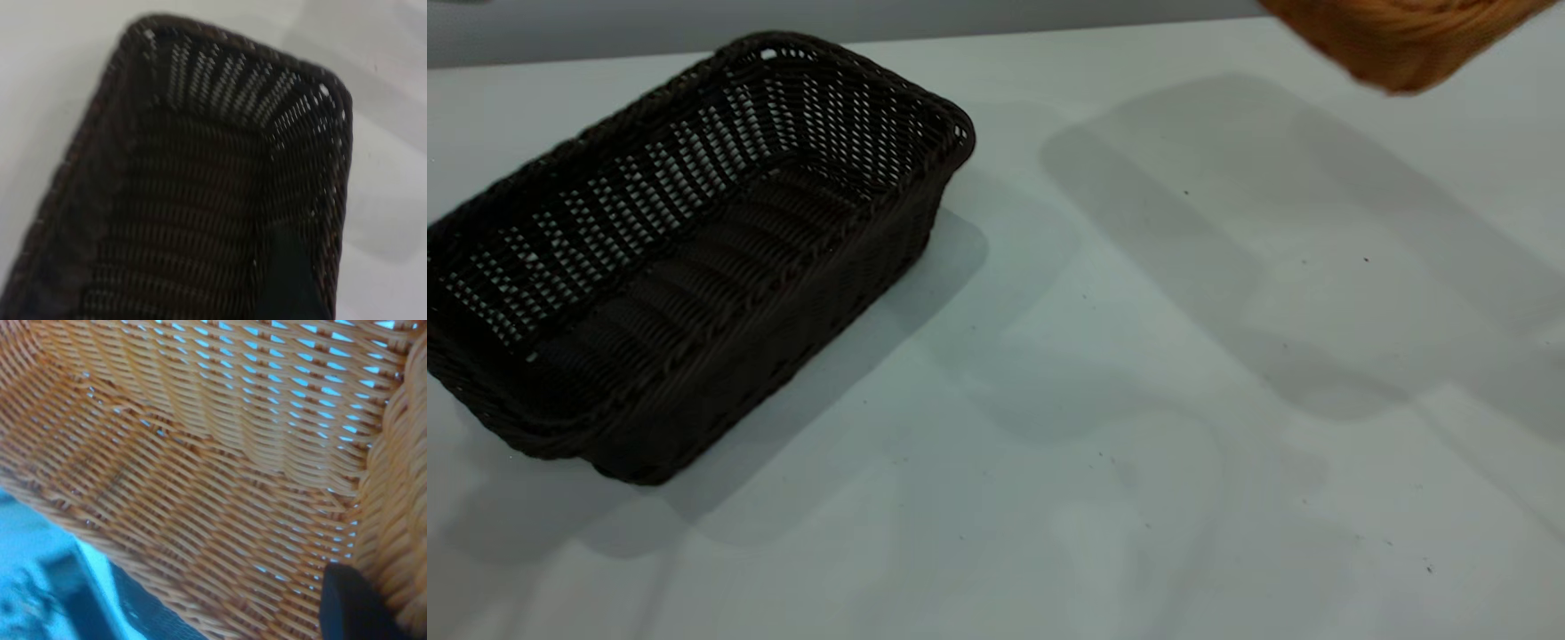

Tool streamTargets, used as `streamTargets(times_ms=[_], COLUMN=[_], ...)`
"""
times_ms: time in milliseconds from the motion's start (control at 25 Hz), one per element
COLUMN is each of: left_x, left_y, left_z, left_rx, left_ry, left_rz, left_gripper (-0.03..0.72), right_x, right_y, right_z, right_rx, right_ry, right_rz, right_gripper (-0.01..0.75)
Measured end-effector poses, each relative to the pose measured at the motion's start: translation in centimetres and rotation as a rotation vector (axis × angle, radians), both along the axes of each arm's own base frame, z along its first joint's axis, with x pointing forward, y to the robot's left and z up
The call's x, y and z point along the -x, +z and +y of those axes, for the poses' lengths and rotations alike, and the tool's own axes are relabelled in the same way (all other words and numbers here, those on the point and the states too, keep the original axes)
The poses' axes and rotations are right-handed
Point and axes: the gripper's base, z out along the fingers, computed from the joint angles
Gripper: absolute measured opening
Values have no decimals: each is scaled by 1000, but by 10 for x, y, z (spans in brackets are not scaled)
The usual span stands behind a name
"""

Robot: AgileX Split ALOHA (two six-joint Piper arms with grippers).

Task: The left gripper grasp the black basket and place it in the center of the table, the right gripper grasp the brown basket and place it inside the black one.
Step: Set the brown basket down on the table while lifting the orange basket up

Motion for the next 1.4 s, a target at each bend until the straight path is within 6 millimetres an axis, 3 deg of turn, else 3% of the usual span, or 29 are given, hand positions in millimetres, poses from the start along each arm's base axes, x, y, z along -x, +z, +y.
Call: streamTargets(times_ms=[120,280,640,1120,1400], left_x=[-9,-18,-21,-28,-29], left_y=[-16,-40,-88,-125,-132], left_z=[-13,-36,-82,-87,-87], left_rx=[-31,-83,-230,-324,-338], left_ry=[-28,-83,-194,-173,-174], left_rz=[37,83,116,170,188], left_gripper=[426,426,426,426,404], right_x=[-5,-13,-13,-14,-14], right_y=[18,37,38,40,41], right_z=[-3,-6,-6,-4,-3], right_rx=[88,140,147,127,111], right_ry=[103,112,133,141,144], right_rz=[-51,-129,-138,-160,-181], right_gripper=[111,111,111,111,111])
